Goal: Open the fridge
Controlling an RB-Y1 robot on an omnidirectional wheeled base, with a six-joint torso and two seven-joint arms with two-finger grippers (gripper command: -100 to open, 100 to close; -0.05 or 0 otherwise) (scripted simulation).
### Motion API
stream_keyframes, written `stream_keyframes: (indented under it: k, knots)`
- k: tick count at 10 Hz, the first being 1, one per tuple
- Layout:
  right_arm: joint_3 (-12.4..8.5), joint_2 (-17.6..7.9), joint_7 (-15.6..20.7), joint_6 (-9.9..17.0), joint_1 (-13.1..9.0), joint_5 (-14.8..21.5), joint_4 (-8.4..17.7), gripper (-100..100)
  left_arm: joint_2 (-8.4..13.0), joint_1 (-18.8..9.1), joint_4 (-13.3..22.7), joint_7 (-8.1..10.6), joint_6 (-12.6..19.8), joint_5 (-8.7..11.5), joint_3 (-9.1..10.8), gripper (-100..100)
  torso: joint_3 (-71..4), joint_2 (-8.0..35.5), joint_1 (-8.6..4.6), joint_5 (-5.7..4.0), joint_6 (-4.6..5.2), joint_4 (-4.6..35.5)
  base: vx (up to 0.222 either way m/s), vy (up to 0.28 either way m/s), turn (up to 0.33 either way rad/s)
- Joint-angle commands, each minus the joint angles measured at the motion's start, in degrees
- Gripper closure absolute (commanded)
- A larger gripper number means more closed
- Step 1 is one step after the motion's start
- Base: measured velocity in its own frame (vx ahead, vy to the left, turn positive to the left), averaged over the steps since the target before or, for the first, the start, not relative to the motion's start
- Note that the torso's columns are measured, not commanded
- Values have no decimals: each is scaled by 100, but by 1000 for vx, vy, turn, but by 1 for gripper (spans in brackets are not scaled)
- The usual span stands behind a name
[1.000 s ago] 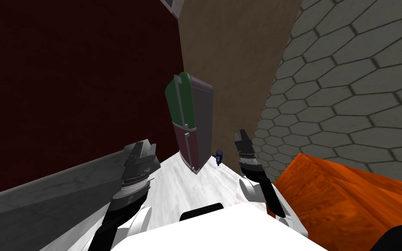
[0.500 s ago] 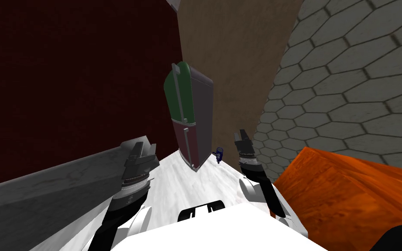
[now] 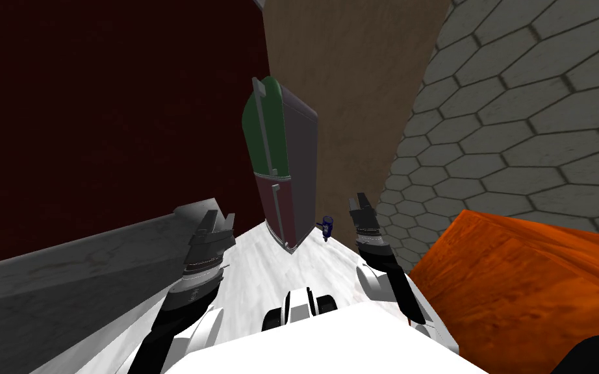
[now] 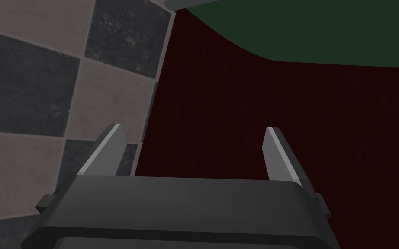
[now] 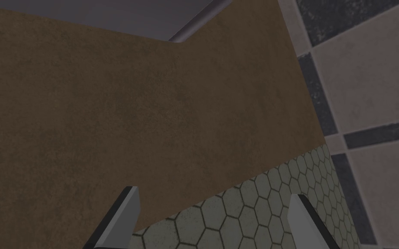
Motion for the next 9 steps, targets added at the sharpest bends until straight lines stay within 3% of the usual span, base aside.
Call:
stream_keyframes:
  k: [1,5,9]
  knots:
    - [0,0,0,0,0,0,0,0,257,-150,-41,18,349,26,50,-100,-5,5,2,0,0,5,49,-14,-8]
    - [0,0,0,0,0,0,0,0,534,-480,-155,52,1045,81,151,-100,-3,10,6,1,0,8,64,-26,-9]
    - [0,0,0,0,0,0,0,0,628,-681,-238,72,1559,115,213,-100,-1,13,1,0,0,9,53,-27,-6]
